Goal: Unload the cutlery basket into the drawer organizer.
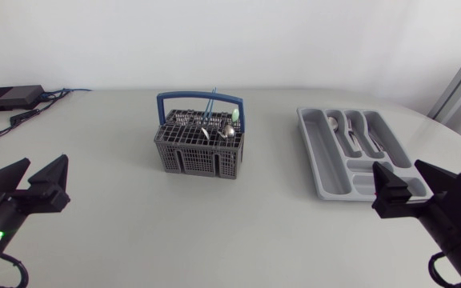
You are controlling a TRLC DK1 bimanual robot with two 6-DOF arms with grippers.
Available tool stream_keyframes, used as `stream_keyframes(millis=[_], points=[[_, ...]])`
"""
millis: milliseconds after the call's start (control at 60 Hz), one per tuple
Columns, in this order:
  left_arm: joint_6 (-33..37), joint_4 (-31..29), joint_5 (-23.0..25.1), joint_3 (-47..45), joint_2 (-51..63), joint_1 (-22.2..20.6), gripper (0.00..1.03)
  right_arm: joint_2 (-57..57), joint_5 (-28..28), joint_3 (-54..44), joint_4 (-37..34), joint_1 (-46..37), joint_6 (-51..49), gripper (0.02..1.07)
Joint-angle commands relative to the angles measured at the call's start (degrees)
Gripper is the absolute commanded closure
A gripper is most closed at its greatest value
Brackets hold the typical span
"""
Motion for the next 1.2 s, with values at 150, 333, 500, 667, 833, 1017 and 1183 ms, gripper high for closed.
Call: stream_keyframes(millis=[150,333,500,667,833,1017,1183], points=[[-2.79,0.53,0.07,11.09,19.07,-0.47,0.04,18.21,0.8,8.03,2.69,2.57,2.63,0.06],[-2.44,-3.07,0.07,18.48,31.03,-0.73,0.05,27.88,0.8,12.86,1.37,2.74,2.8,0.06],[-1.56,-7.82,0.16,24.89,40.78,-0.73,0.06,35.35,0.71,17.17,-1.53,2.83,1.31,0.06],[1.78,-8.17,0.07,28.32,47.81,-0.38,0.07,39.75,0.71,19.8,-2.76,4.41,-0.54,0.06],[5.83,-8.17,4.47,31.22,52.91,1.37,0.07,45.55,0.53,23.85,-4.96,6.52,-1.24,0.06],[26.04,-10.01,5.43,35.88,59.06,1.11,0.12,51.79,-4.92,28.59,-7.6,6.79,-1.24,0.06],[30.44,-13.27,6.75,40.01,65.39,1.37,0.11,55.13,-7.11,31.84,-8.65,8.37,-4.76,0.06]])
